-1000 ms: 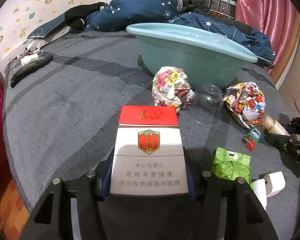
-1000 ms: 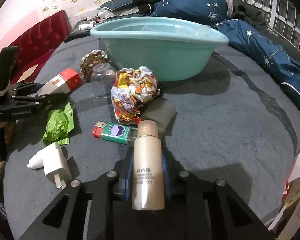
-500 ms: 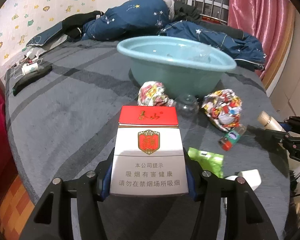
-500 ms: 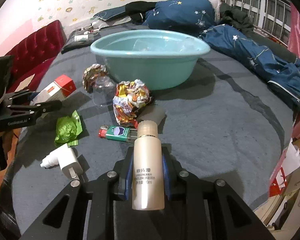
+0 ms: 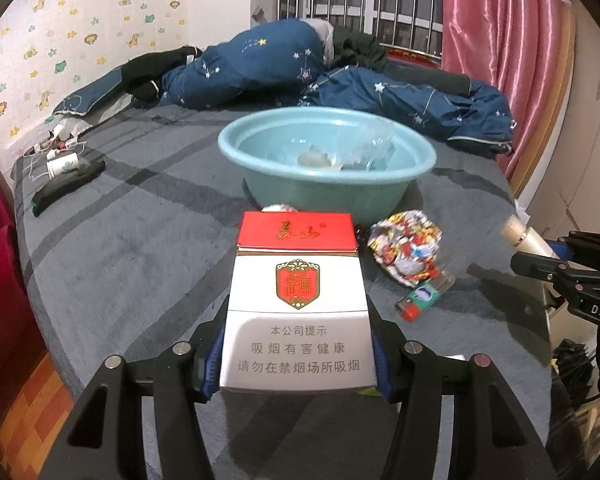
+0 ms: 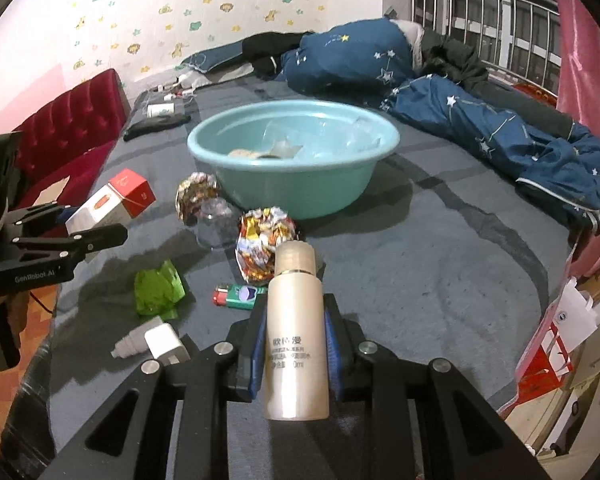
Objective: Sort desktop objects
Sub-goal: 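Lift the cigarette pack and lotion bottle and carry them toward the basin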
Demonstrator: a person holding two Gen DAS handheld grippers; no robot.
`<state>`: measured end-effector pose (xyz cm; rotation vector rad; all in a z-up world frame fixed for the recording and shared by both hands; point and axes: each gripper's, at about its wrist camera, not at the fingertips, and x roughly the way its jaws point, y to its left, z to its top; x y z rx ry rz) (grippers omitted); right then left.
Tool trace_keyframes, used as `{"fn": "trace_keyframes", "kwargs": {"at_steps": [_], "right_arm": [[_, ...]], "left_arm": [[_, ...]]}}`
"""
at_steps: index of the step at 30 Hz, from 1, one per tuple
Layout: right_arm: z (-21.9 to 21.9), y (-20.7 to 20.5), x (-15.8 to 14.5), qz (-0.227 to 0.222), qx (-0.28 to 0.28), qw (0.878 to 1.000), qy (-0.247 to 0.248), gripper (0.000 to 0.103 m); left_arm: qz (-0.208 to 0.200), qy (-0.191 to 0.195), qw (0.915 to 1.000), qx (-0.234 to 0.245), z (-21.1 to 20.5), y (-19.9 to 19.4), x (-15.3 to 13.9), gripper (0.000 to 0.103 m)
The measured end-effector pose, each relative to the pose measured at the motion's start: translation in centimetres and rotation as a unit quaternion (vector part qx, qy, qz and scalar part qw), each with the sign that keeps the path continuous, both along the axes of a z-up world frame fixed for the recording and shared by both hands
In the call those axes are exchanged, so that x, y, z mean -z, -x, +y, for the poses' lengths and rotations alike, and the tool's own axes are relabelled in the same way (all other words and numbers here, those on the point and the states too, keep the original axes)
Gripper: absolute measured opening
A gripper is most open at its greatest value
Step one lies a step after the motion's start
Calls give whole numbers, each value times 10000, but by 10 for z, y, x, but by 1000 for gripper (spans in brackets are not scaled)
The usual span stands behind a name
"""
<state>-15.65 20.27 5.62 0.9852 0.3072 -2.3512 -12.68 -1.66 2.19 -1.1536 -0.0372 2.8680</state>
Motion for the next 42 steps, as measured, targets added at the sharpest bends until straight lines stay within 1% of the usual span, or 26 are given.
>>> {"fn": "trace_keyframes", "kwargs": {"at_steps": [11, 16, 23, 31, 36, 42], "right_arm": [[-1, -6, -32, 312, 62, 9988, 360, 27], [-4, -9, -48, 490, 110, 9973, 537, 27], [-12, -18, -65, 827, 224, 9933, 776, 27], [-20, -24, -83, 1123, 295, 9874, 1080, 27], [-25, -25, -96, 1244, 259, 9843, 1223, 27], [-30, -21, -112, 1346, 257, 9812, 1356, 27]], "left_arm": [[362, -25, 9993, 62, 15, -5, -31, 62], [526, -103, 9985, 93, 21, -6, -45, 62], [755, -244, 9968, 95, 31, -4, -64, 62], [1101, -268, 9936, 19, 40, -3, -85, 62], [1269, -352, 9913, -32, 42, 1, -97, 62], [1445, -283, 9891, -73, 47, 5, -109, 62]]}}
